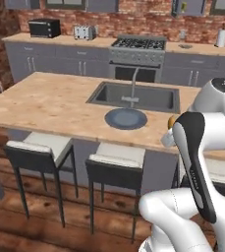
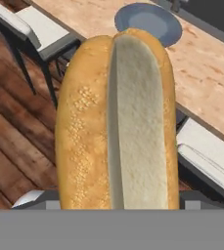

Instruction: Move the hot dog bun to the plate on the dining table and place the condiment next to that plate. Then navigate to the fridge and take the sausage and place it on the plate as well.

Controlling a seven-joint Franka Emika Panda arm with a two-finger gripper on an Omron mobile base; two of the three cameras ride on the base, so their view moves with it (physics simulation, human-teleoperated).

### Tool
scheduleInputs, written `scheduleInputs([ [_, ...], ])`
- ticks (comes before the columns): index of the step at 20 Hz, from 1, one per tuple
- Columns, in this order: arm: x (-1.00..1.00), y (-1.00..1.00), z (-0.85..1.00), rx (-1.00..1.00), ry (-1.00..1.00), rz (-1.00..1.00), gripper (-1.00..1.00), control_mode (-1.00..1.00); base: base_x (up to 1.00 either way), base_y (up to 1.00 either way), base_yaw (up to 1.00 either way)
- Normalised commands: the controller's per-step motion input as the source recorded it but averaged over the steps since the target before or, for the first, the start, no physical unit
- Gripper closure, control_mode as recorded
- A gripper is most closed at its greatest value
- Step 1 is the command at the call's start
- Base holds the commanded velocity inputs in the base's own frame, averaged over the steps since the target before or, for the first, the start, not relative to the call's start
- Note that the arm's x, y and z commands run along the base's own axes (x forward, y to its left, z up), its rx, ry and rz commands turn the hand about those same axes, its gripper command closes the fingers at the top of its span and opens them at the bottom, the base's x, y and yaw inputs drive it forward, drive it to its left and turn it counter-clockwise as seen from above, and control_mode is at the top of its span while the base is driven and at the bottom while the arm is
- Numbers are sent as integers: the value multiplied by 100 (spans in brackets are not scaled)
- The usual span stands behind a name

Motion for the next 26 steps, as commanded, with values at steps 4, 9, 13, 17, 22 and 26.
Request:
scheduleInputs([
  [4,0,0,0,0,0,0,100,100,43,100,-46],
  [9,0,0,0,0,0,0,100,100,55,95,-52],
  [13,0,0,0,0,0,0,100,100,80,87,-53],
  [17,25,3,0,0,0,-8,100,-100,68,47,-34],
  [22,100,-9,-6,1,6,-25,100,-100,0,0,0],
  [26,94,-41,-21,5,16,-18,100,-100,0,0,0],
])
